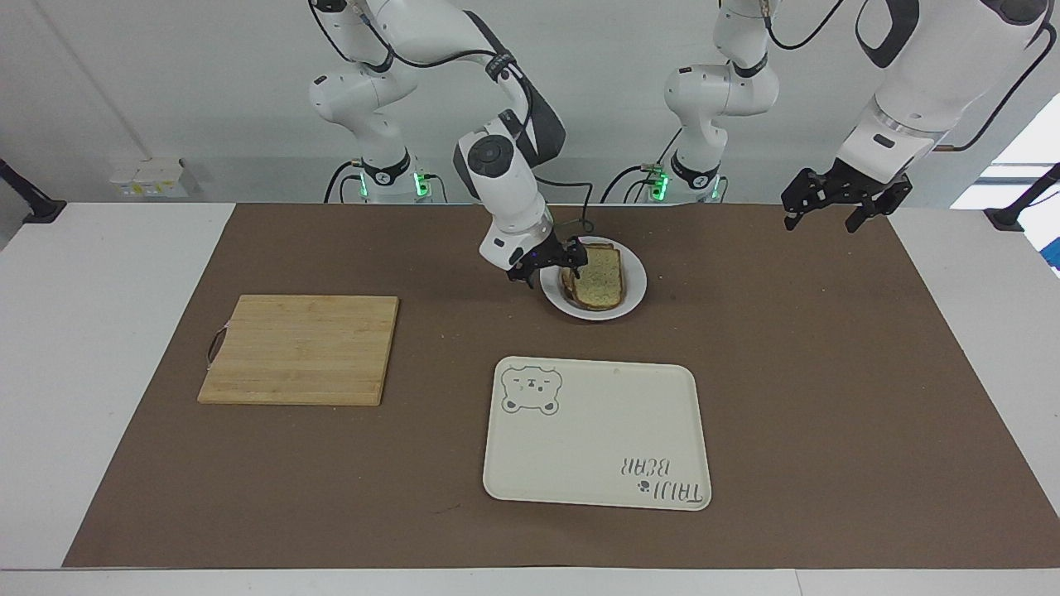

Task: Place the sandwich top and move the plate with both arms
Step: 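Withdraw the right gripper while the left gripper reaches toward the plate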

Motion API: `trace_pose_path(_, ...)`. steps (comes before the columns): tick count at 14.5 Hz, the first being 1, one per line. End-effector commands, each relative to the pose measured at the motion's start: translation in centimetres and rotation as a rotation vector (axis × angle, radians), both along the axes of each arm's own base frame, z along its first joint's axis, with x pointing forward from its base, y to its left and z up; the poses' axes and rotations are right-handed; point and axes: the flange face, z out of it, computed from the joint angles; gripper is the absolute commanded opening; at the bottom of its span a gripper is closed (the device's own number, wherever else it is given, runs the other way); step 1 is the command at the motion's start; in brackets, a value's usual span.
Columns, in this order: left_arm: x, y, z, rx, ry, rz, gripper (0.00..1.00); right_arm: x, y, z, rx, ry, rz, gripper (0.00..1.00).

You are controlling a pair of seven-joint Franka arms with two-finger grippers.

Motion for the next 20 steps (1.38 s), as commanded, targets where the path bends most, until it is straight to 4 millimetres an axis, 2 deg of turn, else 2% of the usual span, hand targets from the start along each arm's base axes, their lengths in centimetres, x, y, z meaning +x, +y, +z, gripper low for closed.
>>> trace_pose_path(1,-0.6,0.4,0.0,0.009,0.004,-0.002,1.00,0.7,-3.1,3.6,-0.085,0.026,0.046,1.00)
trace_pose_path(3,-0.6,0.4,0.0,0.009,0.004,-0.003,1.00,1.5,-6.0,5.1,-0.126,0.054,0.058,1.00)
trace_pose_path(6,-0.6,0.4,0.0,0.009,0.004,-0.002,1.00,2.5,-9.8,6.4,-0.140,0.057,0.055,1.00)
trace_pose_path(7,-0.8,0.0,0.5,0.007,0.001,-0.015,1.00,2.9,-11.1,7.0,-0.141,0.052,0.034,1.00)
trace_pose_path(9,-1.2,-2.0,1.9,-0.040,-0.035,-0.030,1.00,3.5,-14.3,7.9,-0.147,0.047,-0.017,1.00)
trace_pose_path(10,-1.4,-2.5,1.5,-0.084,-0.022,-0.029,1.00,3.8,-16.1,8.5,-0.150,0.045,-0.045,1.00)
trace_pose_path(13,-2.0,-3.5,-2.6,-0.130,-0.002,-0.037,1.00,4.1,-20.6,9.8,-0.173,0.033,-0.055,1.00)
trace_pose_path(14,-2.6,-3.9,-5.3,-0.167,-0.001,-0.025,1.00,4.1,-21.8,10.2,-0.179,0.029,-0.046,1.00)
trace_pose_path(16,-4.3,-4.3,-9.1,-0.245,-0.042,0.021,1.00,4.1,-24.1,11.1,-0.198,0.007,-0.027,1.00)
trace_pose_path(19,-5.1,-5.4,-12.9,-0.368,-0.017,0.003,1.00,4.4,-27.3,12.9,-0.195,-0.015,-0.057,1.00)
trace_pose_path(20,-5.3,-5.5,-14.3,-0.396,-0.021,-0.011,1.00,4.6,-28.2,14.1,-0.194,-0.028,-0.075,1.00)
